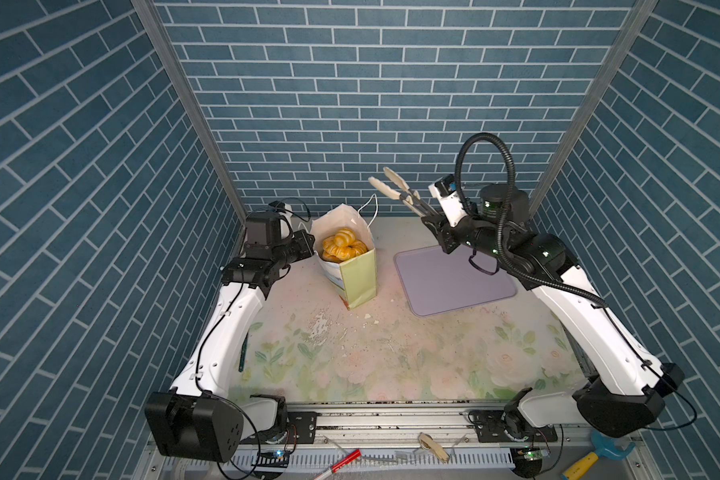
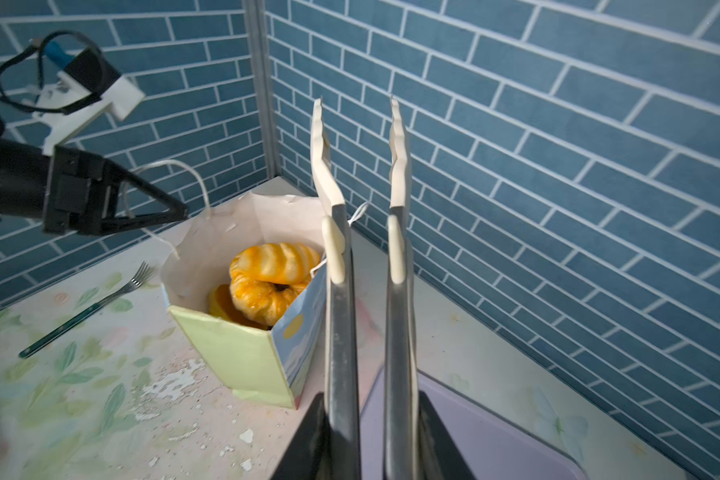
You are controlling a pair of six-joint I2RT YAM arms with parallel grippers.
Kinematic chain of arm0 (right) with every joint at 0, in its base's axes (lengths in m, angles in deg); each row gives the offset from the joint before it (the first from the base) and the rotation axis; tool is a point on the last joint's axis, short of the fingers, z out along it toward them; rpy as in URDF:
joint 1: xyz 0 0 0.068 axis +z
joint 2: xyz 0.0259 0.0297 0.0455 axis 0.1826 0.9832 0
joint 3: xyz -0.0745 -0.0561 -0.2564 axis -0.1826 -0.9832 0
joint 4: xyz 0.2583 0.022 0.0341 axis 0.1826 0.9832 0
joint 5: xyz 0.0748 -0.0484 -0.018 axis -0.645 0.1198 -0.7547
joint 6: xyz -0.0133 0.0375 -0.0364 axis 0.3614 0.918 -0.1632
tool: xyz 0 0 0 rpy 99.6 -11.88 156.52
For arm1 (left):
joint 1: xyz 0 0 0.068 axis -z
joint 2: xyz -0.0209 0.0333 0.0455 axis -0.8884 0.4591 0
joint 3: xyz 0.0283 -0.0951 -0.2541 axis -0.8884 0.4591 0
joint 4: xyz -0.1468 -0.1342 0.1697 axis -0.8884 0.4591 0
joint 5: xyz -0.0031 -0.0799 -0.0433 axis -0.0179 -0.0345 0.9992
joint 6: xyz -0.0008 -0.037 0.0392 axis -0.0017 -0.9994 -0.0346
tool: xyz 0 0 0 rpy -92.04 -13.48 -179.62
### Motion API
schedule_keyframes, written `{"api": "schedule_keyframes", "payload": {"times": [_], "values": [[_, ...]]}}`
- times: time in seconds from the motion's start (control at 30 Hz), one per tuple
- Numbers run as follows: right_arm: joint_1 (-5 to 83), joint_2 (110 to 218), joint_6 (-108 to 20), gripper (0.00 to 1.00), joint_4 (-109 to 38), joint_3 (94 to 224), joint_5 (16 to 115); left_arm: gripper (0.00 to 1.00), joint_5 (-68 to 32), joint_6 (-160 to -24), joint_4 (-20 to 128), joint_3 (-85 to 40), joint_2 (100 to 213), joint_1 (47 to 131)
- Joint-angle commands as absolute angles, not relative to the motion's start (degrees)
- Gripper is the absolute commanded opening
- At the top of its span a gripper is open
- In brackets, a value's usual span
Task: Place the fake bread into the paper bag
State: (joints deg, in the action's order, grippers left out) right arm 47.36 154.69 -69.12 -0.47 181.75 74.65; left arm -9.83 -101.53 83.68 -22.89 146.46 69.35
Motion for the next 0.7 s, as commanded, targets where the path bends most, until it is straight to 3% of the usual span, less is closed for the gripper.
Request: {"api": "schedule_keyframes", "payload": {"times": [0.0, 0.2, 0.5, 0.67], "values": [[42.75, 154.06, -64.60, 0.32, -3.88, 178.00, 78.01, 0.19, -9.81, -100.07, 83.77, -25.49, 147.07, 69.62], [40.23, 157.91, -58.80, 0.32, -5.19, 170.73, 78.51, 0.24, -12.48, -96.31, 87.78, -30.04, 146.41, 69.53], [42.28, 167.02, -50.38, 0.32, -14.13, 161.95, 71.91, 0.59, -23.77, -92.55, 89.83, -31.17, 139.93, 68.66], [43.30, 174.10, -47.11, 0.33, -16.01, 162.46, 67.93, 0.64, -25.56, -92.86, 90.02, -28.76, 137.42, 67.87]]}}
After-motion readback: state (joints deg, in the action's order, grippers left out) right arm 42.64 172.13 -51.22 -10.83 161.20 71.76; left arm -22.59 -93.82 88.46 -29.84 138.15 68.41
